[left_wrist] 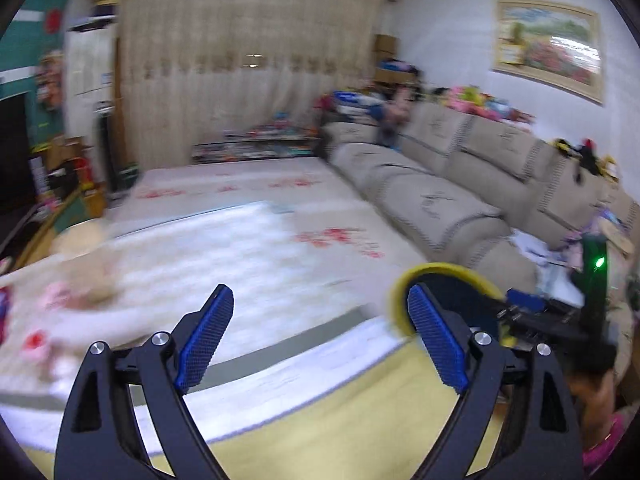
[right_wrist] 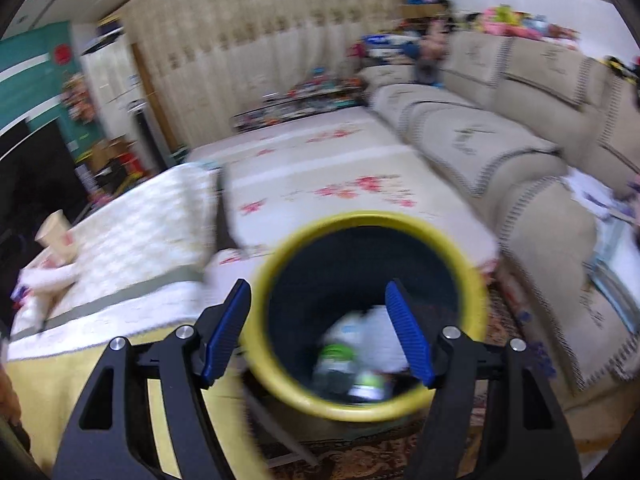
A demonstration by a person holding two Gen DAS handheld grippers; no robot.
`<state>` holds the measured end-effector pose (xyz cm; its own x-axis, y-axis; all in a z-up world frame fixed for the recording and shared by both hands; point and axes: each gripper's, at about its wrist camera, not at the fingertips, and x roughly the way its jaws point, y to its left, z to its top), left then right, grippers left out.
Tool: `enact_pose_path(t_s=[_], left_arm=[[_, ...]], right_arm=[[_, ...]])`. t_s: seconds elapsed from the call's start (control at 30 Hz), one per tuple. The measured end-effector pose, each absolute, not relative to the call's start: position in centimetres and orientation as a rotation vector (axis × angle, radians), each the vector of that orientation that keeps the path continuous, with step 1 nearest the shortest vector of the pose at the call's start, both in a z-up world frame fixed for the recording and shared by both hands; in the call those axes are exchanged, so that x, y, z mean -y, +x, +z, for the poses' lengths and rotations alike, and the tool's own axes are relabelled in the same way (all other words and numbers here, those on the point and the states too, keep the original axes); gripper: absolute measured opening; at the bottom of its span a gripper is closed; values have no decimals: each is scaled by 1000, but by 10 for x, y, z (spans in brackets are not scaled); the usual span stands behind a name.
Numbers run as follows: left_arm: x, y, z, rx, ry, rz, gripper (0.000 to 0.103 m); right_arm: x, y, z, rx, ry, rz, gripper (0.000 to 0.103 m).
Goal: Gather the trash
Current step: 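Grasp the white paper cup by its rim with the right gripper, then carry the paper cup over the yellow bin and open the right gripper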
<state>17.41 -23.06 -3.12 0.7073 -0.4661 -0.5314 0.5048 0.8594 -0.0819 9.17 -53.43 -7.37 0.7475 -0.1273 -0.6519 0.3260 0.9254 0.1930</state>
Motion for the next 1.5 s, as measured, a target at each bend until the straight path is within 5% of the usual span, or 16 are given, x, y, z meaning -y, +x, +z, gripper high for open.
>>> enact_pose_path(t_s=[0.27, 0.53, 0.77, 1.23, 1.33, 1.5], left_arm=[[45, 194, -49, -579, -12, -186, 88], [-42, 196, -68, -556, -20, -24, 88], [-28, 188, -75, -576, -17, -70, 89], [-6, 194, -78, -588, 1, -70, 89], [-7, 193, -78, -592, -5, -78, 89], [-4, 194, -79, -602, -9, -93, 89]], right_arm=[[408, 157, -52, -704, 218, 48, 66], [282, 207, -43, -698, 147, 269, 66], [214, 261, -34, -661, 61, 309, 79], [169, 357, -61, -773, 83, 252, 82], [168, 364, -65, -790, 82, 239, 59], [180, 354, -54, -756, 106, 235, 57]])
